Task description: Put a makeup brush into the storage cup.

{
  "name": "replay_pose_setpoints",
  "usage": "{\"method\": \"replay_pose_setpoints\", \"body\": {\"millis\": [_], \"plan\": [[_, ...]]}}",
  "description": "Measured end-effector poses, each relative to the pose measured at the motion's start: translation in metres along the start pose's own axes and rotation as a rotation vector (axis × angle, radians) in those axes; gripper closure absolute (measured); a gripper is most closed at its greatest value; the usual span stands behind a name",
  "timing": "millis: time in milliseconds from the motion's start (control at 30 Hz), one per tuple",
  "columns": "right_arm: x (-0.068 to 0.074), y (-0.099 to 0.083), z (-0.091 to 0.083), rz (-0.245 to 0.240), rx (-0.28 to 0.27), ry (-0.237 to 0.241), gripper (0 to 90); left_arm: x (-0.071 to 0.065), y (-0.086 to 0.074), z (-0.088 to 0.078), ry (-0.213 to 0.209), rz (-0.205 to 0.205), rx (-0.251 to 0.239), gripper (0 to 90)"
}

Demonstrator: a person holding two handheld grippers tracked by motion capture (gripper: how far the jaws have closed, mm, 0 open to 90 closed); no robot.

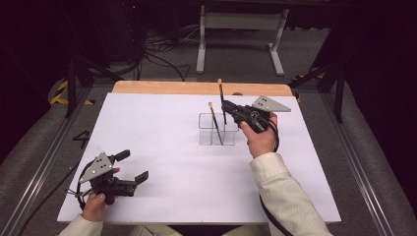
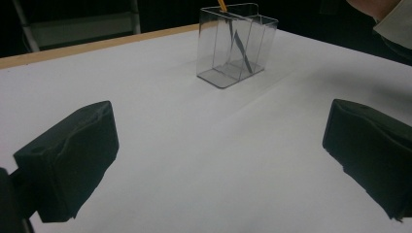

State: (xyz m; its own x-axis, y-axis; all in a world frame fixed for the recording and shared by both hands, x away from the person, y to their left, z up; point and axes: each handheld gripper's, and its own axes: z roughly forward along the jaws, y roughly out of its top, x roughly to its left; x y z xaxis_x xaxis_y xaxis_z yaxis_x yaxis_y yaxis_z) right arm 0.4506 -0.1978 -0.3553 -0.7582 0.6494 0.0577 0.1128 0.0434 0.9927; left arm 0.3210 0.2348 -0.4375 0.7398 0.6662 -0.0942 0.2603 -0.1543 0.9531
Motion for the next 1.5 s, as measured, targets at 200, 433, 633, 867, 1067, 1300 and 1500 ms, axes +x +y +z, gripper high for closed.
{"method": "replay_pose_setpoints", "body": {"millis": [200, 433, 633, 867, 1067, 1300, 1500], "plan": [[0.000, -0.003, 0.005, 0.004, 0.000, 0.003, 84.1, 0.000, 0.001, -0.001, -0.005, 0.027, -0.002, 0.4], [-0.002, -0.012, 0.011, 0.018, 0.014, 0.004, 84.1, 0.000, 0.001, -0.001, -0.004, 0.036, -0.003, 0.3], [-0.003, -0.018, 0.014, 0.032, 0.019, 0.002, 84.0, 0.000, 0.000, -0.001, 0.004, 0.037, 0.003, 0.3], [-0.006, -0.026, 0.019, 0.048, 0.031, -0.002, 84.1, -0.001, 0.001, 0.000, 0.003, 0.050, 0.012, 0.3], [-0.006, -0.033, 0.023, 0.055, 0.048, -0.003, 84.1, 0.000, 0.001, -0.001, 0.002, 0.044, 0.010, 0.3], [-0.008, -0.039, 0.025, 0.065, 0.065, -0.003, 84.1, 0.000, 0.001, -0.001, 0.003, 0.037, 0.009, 0.3], [-0.008, -0.044, 0.025, 0.072, 0.075, 0.000, 84.0, 0.000, 0.001, 0.000, 0.003, 0.036, 0.010, 0.3]]}}
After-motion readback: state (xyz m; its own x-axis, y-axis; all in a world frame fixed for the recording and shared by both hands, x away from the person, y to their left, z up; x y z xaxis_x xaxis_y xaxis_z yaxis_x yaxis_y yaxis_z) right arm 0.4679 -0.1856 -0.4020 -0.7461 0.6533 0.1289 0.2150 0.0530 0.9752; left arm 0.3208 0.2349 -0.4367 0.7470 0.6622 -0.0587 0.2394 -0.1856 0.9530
